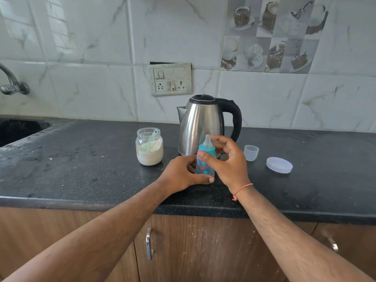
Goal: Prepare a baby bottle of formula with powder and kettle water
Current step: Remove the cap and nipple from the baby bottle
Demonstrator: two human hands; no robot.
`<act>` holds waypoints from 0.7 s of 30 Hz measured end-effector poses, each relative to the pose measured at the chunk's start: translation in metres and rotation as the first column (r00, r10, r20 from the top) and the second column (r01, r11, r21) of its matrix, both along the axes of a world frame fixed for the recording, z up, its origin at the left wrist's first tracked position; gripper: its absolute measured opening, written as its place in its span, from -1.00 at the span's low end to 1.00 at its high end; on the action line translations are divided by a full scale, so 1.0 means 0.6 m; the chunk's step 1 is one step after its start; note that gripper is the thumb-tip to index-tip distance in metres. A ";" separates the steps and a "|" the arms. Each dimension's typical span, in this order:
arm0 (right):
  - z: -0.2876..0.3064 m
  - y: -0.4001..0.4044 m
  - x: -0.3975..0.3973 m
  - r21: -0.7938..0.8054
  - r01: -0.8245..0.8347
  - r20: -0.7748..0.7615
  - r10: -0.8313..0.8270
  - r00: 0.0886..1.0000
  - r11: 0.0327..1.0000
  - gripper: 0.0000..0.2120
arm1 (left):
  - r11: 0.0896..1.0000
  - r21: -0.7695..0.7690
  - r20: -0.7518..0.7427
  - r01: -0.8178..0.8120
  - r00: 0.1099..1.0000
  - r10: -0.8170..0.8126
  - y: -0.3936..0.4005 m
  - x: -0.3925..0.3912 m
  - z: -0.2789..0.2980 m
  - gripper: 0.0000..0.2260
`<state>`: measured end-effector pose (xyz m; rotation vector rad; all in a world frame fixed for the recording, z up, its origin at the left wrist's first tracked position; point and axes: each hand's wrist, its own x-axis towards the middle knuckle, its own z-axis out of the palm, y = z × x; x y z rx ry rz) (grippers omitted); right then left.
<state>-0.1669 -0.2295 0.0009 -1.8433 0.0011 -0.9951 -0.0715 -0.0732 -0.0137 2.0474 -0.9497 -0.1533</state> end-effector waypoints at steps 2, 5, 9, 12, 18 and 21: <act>-0.001 -0.005 0.002 -0.002 -0.038 -0.007 0.038 0.999 0.999 -0.53 | 1.000 0.009 -0.005 0.018 1.000 -0.017 0.001 0.005 0.003 -0.54; -0.002 -0.007 0.004 0.049 -0.127 -0.021 0.128 0.992 0.991 -0.56 | 0.999 0.015 0.000 0.038 0.999 -0.038 0.002 0.008 0.004 -0.58; 0.004 -0.011 -0.001 0.188 -0.299 -0.029 0.309 0.951 0.936 -0.53 | 0.997 0.012 -0.035 0.075 0.997 -0.074 0.005 0.004 0.002 -0.53; 0.003 -0.013 -0.011 0.276 -0.406 -0.032 0.431 0.902 0.871 -0.55 | 0.997 -0.001 -0.054 0.084 0.995 -0.083 0.006 0.002 0.000 -0.48; -0.005 -0.003 -0.012 0.053 -0.144 -0.038 0.146 0.989 0.988 -0.46 | 0.997 -0.041 -0.021 0.065 0.998 -0.066 0.006 -0.013 0.000 -0.48; -0.004 -0.001 -0.014 0.040 -0.088 -0.020 0.089 0.996 0.995 -0.48 | 0.998 -0.032 -0.020 0.057 0.998 -0.057 0.006 -0.017 0.002 -0.45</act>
